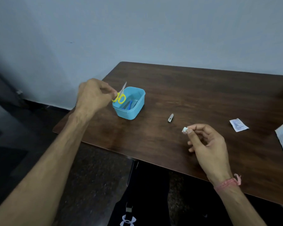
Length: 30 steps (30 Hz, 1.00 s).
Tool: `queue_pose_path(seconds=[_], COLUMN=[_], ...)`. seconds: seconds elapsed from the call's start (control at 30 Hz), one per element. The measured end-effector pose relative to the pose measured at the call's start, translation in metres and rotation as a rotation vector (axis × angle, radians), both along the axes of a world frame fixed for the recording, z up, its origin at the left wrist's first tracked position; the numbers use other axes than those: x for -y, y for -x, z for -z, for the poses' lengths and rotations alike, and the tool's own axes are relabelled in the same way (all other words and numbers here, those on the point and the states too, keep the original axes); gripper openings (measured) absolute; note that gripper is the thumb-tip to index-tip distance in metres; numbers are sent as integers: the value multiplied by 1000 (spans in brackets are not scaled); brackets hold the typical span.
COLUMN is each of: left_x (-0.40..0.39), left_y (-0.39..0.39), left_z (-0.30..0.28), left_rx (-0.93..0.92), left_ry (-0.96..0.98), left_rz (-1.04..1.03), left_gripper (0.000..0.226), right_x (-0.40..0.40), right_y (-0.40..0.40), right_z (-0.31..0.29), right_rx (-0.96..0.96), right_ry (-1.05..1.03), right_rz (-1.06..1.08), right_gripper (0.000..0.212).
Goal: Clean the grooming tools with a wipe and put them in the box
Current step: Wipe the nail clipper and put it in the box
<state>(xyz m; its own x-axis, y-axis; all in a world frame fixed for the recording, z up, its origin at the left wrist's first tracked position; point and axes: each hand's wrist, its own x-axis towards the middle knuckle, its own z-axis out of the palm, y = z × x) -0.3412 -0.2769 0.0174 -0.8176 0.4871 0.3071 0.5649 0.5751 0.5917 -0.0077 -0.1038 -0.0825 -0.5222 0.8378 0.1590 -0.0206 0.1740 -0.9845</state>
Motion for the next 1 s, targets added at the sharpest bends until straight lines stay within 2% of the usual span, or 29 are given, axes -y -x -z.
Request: queue_pose_path(seconds=[0.17, 0.3, 0.47, 0.67, 0.83, 0.9, 1.0], left_x=[-21, -35, -46, -50, -45, -41, -36], left_y=[1, -11, -16, -15, -19, -28, -60], left_z=[6, 4, 3, 5, 4, 6, 14], left_rx=[-38, -31, -27, -36, -14, -63, -262], left_ry=[216, 344, 467, 536, 465, 347, 53], left_rz=[-15, -42, -72, -78, -68, -84, -82], left_gripper=[3, 14, 10, 7, 8, 12, 12], right_x=[-1, 0, 1, 3, 4, 4, 4], right_y=[-5, -5, -3, -4, -5, -5, -4], right_z=[2, 2, -1, -4, -4, -5, -6], right_rx=[12, 28, 24, 21, 19, 14, 13], right_ry=[-16, -39, -39, -29, -25, -23, -18], right_rz=[2, -11, -10, -9, -7, -3, 10], right_gripper=[11, 14, 18, 12, 12, 10, 10])
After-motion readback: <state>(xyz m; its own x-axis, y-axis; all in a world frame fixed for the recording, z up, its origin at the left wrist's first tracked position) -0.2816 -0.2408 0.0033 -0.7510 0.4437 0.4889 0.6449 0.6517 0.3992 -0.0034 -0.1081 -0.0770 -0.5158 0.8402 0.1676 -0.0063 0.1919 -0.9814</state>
